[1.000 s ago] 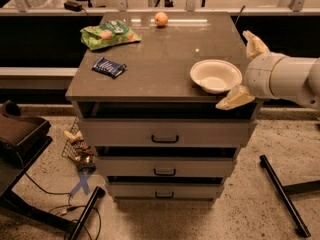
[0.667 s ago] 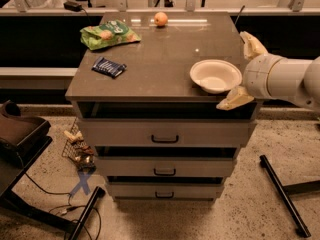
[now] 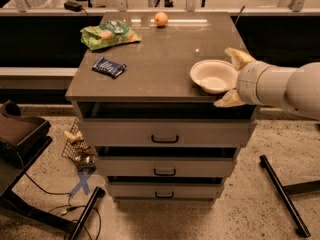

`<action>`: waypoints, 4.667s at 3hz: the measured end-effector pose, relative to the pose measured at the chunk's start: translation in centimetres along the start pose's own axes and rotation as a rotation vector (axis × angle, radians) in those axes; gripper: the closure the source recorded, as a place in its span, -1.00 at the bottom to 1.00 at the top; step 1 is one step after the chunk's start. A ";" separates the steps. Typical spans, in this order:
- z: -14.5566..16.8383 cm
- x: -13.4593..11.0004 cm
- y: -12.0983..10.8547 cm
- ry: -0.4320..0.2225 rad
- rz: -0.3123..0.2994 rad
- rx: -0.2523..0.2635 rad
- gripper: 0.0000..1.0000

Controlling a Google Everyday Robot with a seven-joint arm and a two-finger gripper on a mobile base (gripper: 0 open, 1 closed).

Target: Move paper bowl near orange

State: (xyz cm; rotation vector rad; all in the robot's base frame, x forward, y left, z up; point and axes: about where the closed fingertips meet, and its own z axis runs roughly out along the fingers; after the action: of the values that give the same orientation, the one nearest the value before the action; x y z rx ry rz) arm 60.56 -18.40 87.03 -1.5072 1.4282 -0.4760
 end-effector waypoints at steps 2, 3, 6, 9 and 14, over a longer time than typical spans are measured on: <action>0.0 -0.5 -0.2 -0.008 -0.001 0.001 0.50; 0.0 -0.9 -0.3 -0.011 -0.005 0.001 1.00; -0.6 -1.3 -8.2 0.065 -0.287 0.028 1.00; 4.6 -0.4 -17.7 0.039 -0.462 0.099 1.00; 20.4 3.9 -22.6 0.102 -0.441 0.042 1.00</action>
Offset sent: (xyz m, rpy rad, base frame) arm 0.0001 0.0018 0.0023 0.0042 -0.0008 0.0028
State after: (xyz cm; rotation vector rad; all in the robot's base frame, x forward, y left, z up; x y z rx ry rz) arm 90.09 -17.96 95.25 -1.7898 1.1481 -0.8546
